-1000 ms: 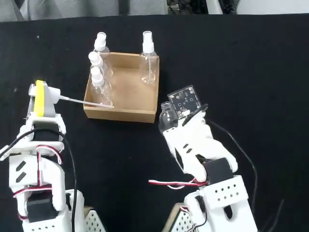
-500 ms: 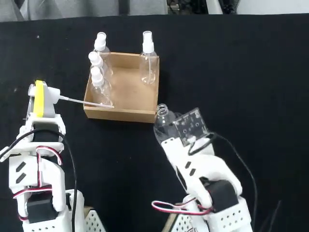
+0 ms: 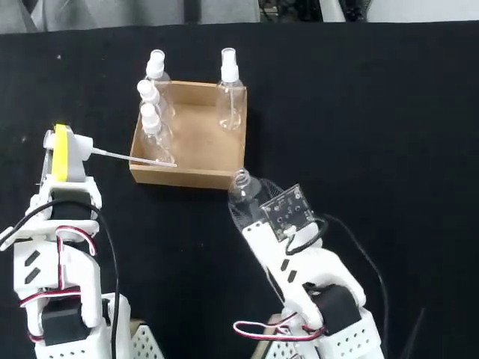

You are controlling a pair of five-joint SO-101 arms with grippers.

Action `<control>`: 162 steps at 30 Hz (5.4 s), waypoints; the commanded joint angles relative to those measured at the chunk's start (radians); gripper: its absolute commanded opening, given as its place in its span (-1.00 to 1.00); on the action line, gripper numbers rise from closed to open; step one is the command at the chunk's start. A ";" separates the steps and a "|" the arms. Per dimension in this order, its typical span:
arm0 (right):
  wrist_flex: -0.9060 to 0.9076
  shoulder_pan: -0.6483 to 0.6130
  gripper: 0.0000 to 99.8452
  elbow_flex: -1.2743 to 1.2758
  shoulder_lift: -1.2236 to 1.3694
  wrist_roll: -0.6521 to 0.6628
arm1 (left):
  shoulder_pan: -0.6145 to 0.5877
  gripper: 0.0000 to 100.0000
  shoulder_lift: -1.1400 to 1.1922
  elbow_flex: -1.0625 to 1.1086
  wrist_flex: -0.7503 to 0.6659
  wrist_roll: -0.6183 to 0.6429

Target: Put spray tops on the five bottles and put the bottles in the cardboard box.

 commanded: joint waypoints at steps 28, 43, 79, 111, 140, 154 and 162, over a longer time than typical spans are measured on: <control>-0.043 -0.103 -0.98 0.042 -0.116 0.072 | -0.122 -0.94 -0.003 -0.051 -0.017 0.150; -0.046 -0.103 -0.98 0.045 -0.116 0.074 | -0.120 -0.94 -0.003 -0.031 -0.018 0.150; -0.117 -0.106 -0.98 0.104 -0.117 0.227 | -0.038 -0.94 -0.003 -0.004 0.014 0.146; -0.137 -0.170 -0.98 0.142 -0.117 0.400 | 0.142 -0.94 -0.003 0.064 0.092 0.075; -0.141 -0.175 -0.98 0.142 -0.117 0.399 | 0.199 -0.94 -0.003 0.058 0.265 -0.005; -0.141 -0.175 -0.98 0.151 -0.117 0.399 | 0.202 -0.94 -0.003 0.059 0.267 -0.012; -0.143 -0.175 -0.98 0.148 -0.117 0.342 | 0.265 -0.94 -0.003 0.088 0.262 -0.017</control>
